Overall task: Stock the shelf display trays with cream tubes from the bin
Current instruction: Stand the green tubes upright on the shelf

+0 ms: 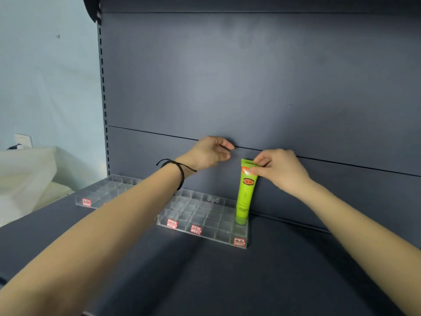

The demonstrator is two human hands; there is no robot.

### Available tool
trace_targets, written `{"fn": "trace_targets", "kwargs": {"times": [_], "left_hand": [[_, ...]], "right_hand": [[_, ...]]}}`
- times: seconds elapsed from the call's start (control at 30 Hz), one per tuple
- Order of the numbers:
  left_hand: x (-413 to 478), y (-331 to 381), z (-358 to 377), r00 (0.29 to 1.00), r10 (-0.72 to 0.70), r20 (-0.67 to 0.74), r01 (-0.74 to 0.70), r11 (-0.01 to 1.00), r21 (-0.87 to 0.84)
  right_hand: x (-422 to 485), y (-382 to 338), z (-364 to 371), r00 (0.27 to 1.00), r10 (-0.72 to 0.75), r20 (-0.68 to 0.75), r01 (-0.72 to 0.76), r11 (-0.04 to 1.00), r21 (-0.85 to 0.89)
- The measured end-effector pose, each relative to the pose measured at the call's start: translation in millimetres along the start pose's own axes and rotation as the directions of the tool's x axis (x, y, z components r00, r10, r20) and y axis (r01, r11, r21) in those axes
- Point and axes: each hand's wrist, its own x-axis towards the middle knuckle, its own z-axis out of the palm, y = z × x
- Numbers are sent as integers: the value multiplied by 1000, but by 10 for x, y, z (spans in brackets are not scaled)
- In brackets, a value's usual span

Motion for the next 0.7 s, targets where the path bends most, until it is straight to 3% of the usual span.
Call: {"fn": "trace_targets", "kwargs": {"times": [0.1, 0.3, 0.5, 0.7], "left_hand": [[-298, -6, -288, 996, 56, -68, -47, 992, 118], [-1287, 1, -966, 997, 81, 1, -68, 821, 567], [-2699, -16, -1659, 992, -106, -65, 113, 552, 826], [-4282, -282, -2255, 955, -277, -109, 205, 349, 915]], "right_hand": [[-111, -171, -110, 996, -47, -82, 37, 992, -121], [-460, -881, 150, 976, -217, 29, 219, 963, -156], [-1114, -2018, 637, 903, -348, 252, 380, 921, -91], [-1866, -3129, 1288, 740, -525, 420, 567, 823, 30]]}}
